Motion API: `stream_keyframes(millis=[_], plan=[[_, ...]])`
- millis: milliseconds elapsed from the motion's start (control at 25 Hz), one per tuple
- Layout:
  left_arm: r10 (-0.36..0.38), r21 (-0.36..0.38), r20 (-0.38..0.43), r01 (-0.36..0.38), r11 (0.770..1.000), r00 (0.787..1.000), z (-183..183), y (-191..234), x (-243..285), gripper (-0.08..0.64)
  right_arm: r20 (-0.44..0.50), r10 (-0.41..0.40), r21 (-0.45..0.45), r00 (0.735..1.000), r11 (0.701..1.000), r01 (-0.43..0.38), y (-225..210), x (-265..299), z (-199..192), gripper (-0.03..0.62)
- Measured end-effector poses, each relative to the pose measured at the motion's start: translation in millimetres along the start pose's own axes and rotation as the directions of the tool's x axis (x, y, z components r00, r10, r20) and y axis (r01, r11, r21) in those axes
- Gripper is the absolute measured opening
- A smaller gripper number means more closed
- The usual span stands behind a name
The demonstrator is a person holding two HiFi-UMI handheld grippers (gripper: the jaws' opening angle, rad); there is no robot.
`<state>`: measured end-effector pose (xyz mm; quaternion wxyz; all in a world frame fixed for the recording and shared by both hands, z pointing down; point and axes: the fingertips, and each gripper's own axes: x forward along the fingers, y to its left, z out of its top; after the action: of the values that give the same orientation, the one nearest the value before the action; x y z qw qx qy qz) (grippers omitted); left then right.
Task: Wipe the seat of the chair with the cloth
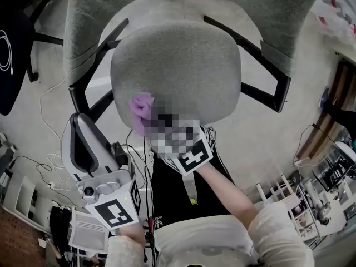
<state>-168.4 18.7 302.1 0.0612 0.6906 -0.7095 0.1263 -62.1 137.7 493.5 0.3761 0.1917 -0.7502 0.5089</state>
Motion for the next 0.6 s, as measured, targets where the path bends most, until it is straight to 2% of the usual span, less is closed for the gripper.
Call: stream_keyframes(millis=[120, 240, 600], plan=[[0.034, 0.011, -0.012, -0.034, 0.999, 0.999, -6, 13, -4, 0.012, -0.025, 0.073, 0.019, 0.997, 0.997, -0.072, 29, 35, -14, 0.086], [0.060, 0.018, -0.023, -0.060, 0.998, 0.998, -11, 23, -8, 0.012, -0.059, 0.101, 0.033, 0.993, 0.994, -0.100, 38, 65, -29, 0.086], [0.057, 0.009, -0.026, -0.057, 0.998, 0.998, -16, 23, -12, 0.012, -0.096, 0.065, -0.046, 0.993, 0.997, -0.070, 49, 104, -40, 0.086]])
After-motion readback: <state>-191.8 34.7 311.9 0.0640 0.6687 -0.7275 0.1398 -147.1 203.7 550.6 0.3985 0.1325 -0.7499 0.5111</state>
